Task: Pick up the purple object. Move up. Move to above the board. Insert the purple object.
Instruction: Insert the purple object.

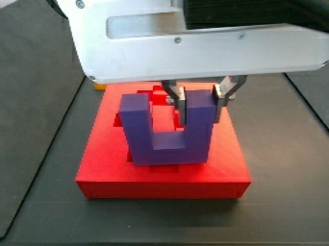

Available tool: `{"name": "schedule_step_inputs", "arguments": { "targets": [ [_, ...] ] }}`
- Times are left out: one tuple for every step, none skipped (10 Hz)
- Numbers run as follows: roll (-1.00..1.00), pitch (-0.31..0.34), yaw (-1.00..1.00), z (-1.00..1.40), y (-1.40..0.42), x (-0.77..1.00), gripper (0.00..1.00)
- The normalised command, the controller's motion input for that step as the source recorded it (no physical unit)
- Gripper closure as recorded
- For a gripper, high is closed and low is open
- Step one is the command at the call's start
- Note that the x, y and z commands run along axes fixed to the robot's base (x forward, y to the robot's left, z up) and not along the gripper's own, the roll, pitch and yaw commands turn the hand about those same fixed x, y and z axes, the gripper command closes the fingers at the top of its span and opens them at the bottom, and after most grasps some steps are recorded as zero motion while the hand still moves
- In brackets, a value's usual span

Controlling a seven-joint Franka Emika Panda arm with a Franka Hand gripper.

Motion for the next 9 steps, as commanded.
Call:
{"name": "schedule_step_inputs", "arguments": {
  "targets": [
    [0.0, 0.006, -0.31, 0.0, 0.19, -0.15, 1.0],
    [0.0, 0.0, -0.21, -0.01, 0.09, -0.03, 1.0],
    [0.0, 0.0, -0.12, -0.11, 0.0, 0.0, 1.0],
    [0.0, 0.0, -0.03, -0.25, 0.0, 0.0, 1.0],
    [0.07, 0.0, 0.0, -0.33, -0.16, 0.0, 1.0],
    [0.18, 0.0, 0.0, -0.41, -0.17, 0.01, 1.0],
    [0.21, 0.0, 0.16, -0.38, -0.09, 0.05, 1.0],
    [0.15, 0.0, 0.22, -0.41, -0.1, 0.11, 1.0],
    [0.03, -0.026, 0.15, -0.47, -0.12, 0.16, 1.0]
  ]
}}
